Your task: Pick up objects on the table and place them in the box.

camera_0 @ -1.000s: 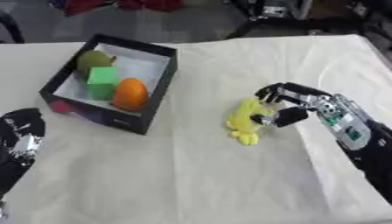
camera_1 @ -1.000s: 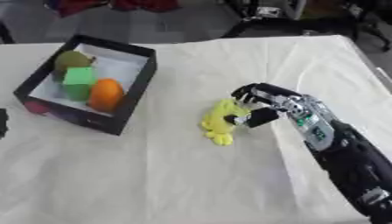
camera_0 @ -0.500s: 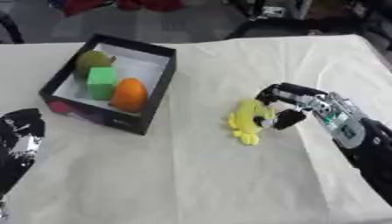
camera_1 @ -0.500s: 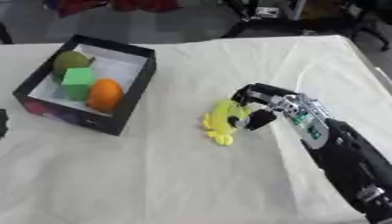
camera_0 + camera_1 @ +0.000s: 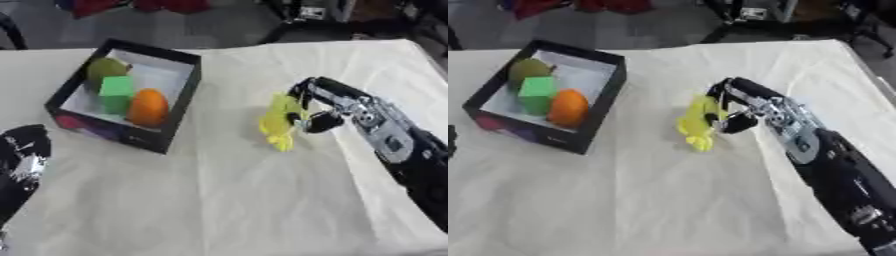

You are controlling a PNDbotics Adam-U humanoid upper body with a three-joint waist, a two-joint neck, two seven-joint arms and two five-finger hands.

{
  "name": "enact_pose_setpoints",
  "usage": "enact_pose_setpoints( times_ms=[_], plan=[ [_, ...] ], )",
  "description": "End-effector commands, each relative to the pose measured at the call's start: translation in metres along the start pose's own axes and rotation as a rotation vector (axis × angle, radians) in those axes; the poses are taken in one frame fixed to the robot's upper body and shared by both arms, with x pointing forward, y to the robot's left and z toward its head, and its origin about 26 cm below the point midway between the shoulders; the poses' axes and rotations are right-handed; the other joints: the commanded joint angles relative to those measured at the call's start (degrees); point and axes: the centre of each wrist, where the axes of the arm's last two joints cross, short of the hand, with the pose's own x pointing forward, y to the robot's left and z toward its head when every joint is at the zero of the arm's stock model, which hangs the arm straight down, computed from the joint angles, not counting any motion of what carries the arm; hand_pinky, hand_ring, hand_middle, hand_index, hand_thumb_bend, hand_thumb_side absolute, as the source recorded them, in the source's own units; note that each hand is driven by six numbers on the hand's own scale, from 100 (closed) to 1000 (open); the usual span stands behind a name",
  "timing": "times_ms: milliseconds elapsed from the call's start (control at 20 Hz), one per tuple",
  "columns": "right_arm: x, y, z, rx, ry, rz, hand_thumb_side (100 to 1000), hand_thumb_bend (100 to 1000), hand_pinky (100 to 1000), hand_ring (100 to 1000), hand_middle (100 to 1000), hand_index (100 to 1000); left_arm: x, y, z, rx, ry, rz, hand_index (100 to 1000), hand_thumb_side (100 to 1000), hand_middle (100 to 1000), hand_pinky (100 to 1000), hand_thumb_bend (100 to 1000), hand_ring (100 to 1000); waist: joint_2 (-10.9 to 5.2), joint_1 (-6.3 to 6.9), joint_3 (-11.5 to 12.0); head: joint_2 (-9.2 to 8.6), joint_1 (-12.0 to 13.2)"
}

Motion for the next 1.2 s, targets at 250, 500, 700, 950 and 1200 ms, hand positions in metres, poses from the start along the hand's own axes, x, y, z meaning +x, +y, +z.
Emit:
enact_pose_setpoints(
  times_ms=[250,500,700,950,1200],
  plan=[
    [0.056,-0.062,-0.055,-0.040,-0.157,-0.018,138,100,703,519,309,414,0.006,0.000,-0.004,-0.009,-0.028,-0.001,710,639,753,788,315,813,-1.37,1.41,1.27,-0.08,-0.91],
    [0.083,-0.051,-0.113,0.008,-0.165,-0.043,156,100,705,524,324,431,0.011,-0.006,-0.010,-0.037,-0.058,0.017,709,639,754,788,315,814,-0.77,1.90,3.33,-0.08,-2.56],
    [0.098,-0.032,-0.142,0.029,-0.149,-0.001,213,100,715,537,367,477,0.016,-0.011,-0.015,-0.063,-0.081,0.027,709,639,754,788,314,815,-0.08,1.91,5.42,-0.08,-4.34],
    [0.110,-0.011,-0.160,-0.024,-0.114,0.035,379,228,727,600,531,691,0.020,-0.016,-0.019,-0.090,-0.103,0.038,709,640,754,788,312,816,0.52,1.97,7.44,-0.08,-5.99],
    [0.122,0.001,-0.164,-0.053,-0.117,0.056,652,446,752,729,778,927,0.022,-0.018,-0.020,-0.100,-0.109,0.043,710,641,754,788,312,817,0.81,1.98,7.65,-0.08,-6.36]
  ],
)
